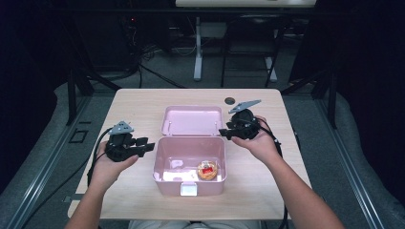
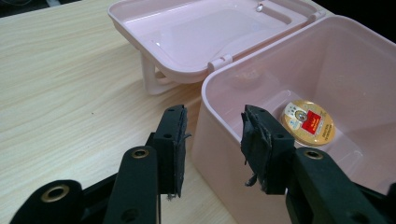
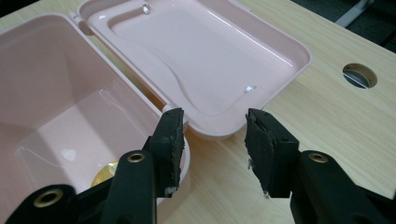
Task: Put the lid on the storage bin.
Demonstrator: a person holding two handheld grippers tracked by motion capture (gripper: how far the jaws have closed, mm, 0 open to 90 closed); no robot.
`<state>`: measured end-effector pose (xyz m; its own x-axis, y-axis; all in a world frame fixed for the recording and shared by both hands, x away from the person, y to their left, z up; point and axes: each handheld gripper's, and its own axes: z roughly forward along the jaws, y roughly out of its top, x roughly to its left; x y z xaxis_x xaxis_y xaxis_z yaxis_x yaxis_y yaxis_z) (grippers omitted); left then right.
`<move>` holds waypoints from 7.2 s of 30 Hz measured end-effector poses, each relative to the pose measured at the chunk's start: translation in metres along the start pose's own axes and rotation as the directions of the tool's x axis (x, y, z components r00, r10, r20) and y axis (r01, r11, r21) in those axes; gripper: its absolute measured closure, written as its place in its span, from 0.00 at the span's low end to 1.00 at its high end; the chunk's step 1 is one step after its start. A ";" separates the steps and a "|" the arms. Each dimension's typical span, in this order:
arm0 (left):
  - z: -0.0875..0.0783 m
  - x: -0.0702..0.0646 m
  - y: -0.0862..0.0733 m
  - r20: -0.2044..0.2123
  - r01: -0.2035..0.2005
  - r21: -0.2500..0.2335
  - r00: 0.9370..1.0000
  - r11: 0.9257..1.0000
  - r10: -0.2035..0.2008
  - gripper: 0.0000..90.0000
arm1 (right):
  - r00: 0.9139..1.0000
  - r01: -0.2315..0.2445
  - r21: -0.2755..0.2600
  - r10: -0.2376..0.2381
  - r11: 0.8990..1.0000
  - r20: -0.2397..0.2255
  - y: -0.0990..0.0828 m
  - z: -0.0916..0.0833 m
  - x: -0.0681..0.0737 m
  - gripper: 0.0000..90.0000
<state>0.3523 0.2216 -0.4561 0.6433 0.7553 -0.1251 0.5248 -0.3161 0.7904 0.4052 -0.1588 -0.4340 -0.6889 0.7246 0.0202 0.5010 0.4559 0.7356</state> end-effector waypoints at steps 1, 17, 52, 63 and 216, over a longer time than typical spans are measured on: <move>0.000 0.000 0.000 -0.001 0.000 -0.001 1.000 1.000 0.000 0.67 | 1.000 -0.004 -0.004 0.004 1.000 0.006 0.000 0.000 0.000 0.63; 0.004 -0.002 -0.001 0.008 0.015 -0.012 1.000 1.000 -0.015 0.75 | 0.998 -0.051 -0.034 0.053 0.998 0.033 0.010 0.014 -0.005 0.65; 0.020 -0.012 -0.003 0.011 -0.018 0.026 1.000 1.000 0.018 0.87 | 0.982 -0.150 -0.043 0.153 0.988 0.111 0.011 0.045 -0.029 0.65; 0.020 -0.013 -0.003 0.005 -0.021 0.021 1.000 1.000 0.021 0.88 | 0.969 -0.194 -0.033 0.197 0.980 0.148 0.016 0.060 -0.039 0.65; 0.019 -0.015 -0.004 -0.007 -0.018 0.019 1.000 1.000 0.019 0.89 | 0.925 -0.246 -0.283 0.311 0.927 0.217 0.039 0.020 -0.012 0.95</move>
<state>0.3512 0.2003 -0.4685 0.6492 0.7531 -0.1063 0.5234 -0.3410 0.7809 0.4434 -0.1396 -0.4193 -0.3675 0.9245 0.1008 0.4855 0.0983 0.8687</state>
